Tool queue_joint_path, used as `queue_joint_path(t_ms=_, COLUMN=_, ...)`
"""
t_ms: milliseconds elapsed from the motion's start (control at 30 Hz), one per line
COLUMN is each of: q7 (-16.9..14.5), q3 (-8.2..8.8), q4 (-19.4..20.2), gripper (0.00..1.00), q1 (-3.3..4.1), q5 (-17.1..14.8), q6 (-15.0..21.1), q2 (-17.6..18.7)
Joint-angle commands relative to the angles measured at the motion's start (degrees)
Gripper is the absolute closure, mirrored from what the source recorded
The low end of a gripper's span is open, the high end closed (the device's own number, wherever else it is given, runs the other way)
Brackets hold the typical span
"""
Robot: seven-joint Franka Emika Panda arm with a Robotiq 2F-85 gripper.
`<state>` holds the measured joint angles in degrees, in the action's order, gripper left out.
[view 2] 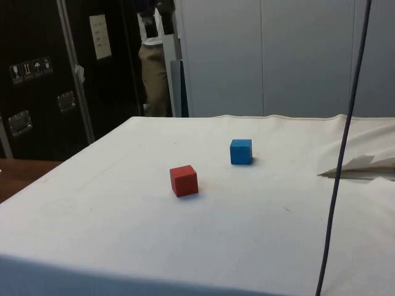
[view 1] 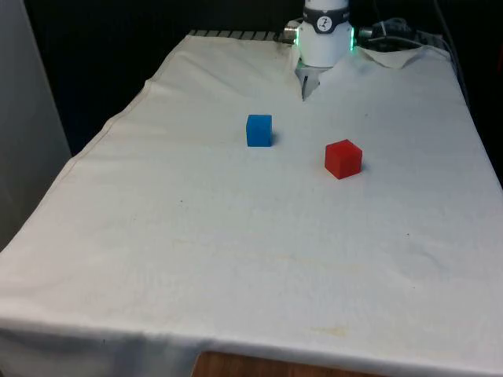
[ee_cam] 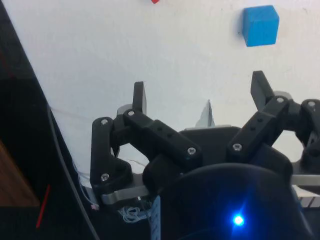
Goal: Stack the two cubes.
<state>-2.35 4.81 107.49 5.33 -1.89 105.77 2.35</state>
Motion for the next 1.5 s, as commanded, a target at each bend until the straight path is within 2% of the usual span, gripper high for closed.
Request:
queue_joint_path(t_ms=0, q7=-0.2, q3=0.17, q4=0.2, gripper=0.0, q1=0.0, q5=0.0, q6=0.0, q2=-0.2)
queue_joint_path(t_ms=67, q7=-0.9, q3=0.57, q4=1.6, gripper=0.0, q1=-0.23, q5=-0.3, q6=0.4, q2=-1.3)
queue_joint_path(t_ms=267, q7=-2.2, q3=1.66, q4=5.4, gripper=0.0, q1=-0.29, q5=-0.2, q6=1.1, q2=-4.1)
queue_joint_path(t_ms=300, q7=-1.9, q3=1.6, q4=4.5, gripper=0.0, q1=-0.17, q5=0.0, q6=0.2, q2=-3.4)
queue_joint_path(t_ms=500, q7=-3.8, q3=2.06, q4=9.2, gripper=0.0, q1=-0.29, q5=-0.5, q6=2.8, q2=-6.6)
queue_joint_path(t_ms=600, q7=-3.8, q3=2.01, q4=9.4, gripper=0.0, q1=-0.29, q5=-0.1, q6=2.5, q2=-6.6)
queue_joint_path(t_ms=733, q7=-5.7, q3=2.12, q4=11.7, gripper=0.0, q1=-0.29, q5=-0.6, q6=4.8, q2=-7.9)
queue_joint_path(t_ms=833, q7=-6.5, q3=2.18, q4=12.7, gripper=0.0, q1=-0.29, q5=-0.7, q6=5.6, q2=-8.4)
queue_joint_path(t_ms=867, q7=-6.1, q3=2.12, q4=12.1, gripper=0.0, q1=-0.29, q5=-0.3, q6=4.8, q2=-7.8)
queue_joint_path(t_ms=1000, q7=-7.8, q3=2.29, q4=14.3, gripper=0.0, q1=-0.29, q5=-0.7, q6=6.8, q2=-9.1)
queue_joint_path(t_ms=1133, q7=-8.9, q3=2.58, q4=15.9, gripper=0.0, q1=-0.4, q5=-0.4, q6=7.4, q2=-10.2)
queue_joint_path(t_ms=1167, q7=-8.7, q3=2.52, q4=15.2, gripper=0.0, q1=-0.34, q5=-0.4, q6=6.6, q2=-9.5)
queue_joint_path(t_ms=1267, q7=-9.8, q3=3.15, q4=18.0, gripper=0.0, q1=-0.69, q5=-0.1, q6=8.1, q2=-11.8)
queue_joint_path(t_ms=1467, q7=-10.5, q3=4.47, q4=21.7, gripper=0.0, q1=-0.8, q5=1.1, q6=9.4, q2=-14.1)
